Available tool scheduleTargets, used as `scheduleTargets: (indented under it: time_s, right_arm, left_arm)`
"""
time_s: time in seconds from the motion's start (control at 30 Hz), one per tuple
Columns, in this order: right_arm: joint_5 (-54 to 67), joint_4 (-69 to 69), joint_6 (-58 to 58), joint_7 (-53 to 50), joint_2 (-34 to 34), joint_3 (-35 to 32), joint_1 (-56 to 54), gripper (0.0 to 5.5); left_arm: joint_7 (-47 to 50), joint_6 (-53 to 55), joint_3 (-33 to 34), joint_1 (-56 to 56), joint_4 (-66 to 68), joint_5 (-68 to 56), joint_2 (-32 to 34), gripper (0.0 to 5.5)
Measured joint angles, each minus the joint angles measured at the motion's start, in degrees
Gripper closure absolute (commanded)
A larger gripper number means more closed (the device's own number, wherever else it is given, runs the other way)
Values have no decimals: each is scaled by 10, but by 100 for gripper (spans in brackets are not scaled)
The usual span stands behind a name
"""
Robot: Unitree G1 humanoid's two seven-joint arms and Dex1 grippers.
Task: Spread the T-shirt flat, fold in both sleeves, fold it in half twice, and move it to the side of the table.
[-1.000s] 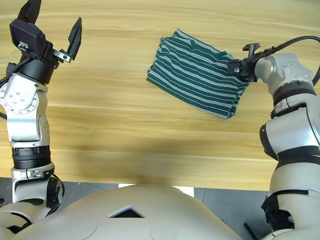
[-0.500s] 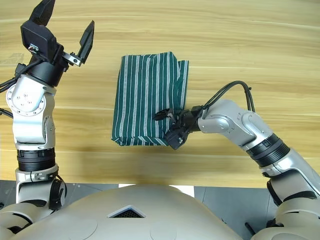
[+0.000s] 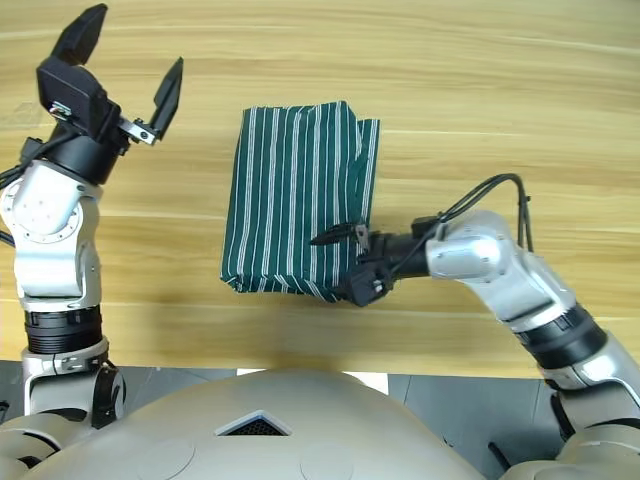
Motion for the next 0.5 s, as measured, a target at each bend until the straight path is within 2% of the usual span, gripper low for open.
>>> scheduleTargets:
  time_s: [0.1, 0.17, 0.2, 0.27, 0.33, 0.43, 0.5]
  right_arm:
    - [160, -63, 30, 10, -19, -70, 29, 131]
    - [260, -107, 50, 8, -32, -147, 67, 131]
    - [252, -104, 50, -4, -29, -163, 83, 131]
    - [194, -82, 40, -40, -7, -182, 113, 131]
    - [75, -27, -22, -95, 38, -187, 126, 131]
    - [-52, 49, -160, -135, 77, -183, 121, 131]
    - [-120, 95, -255, -157, 87, -179, 110, 131]
  left_arm:
    - [-31, -1, 38, 18, -22, -23, 34, 140]
    - [-85, -11, 73, 66, -71, -56, 78, 140]
    - [-105, -35, 75, 91, -78, -50, 95, 140]
    - [-129, -94, 63, 137, -69, -3, 120, 140]
    - [-128, -195, 38, 186, -34, 104, 153, 140]
    - [-58, -345, 17, 189, 18, 287, 199, 140]
    - [-14, -414, 11, 174, 38, 360, 214, 140]
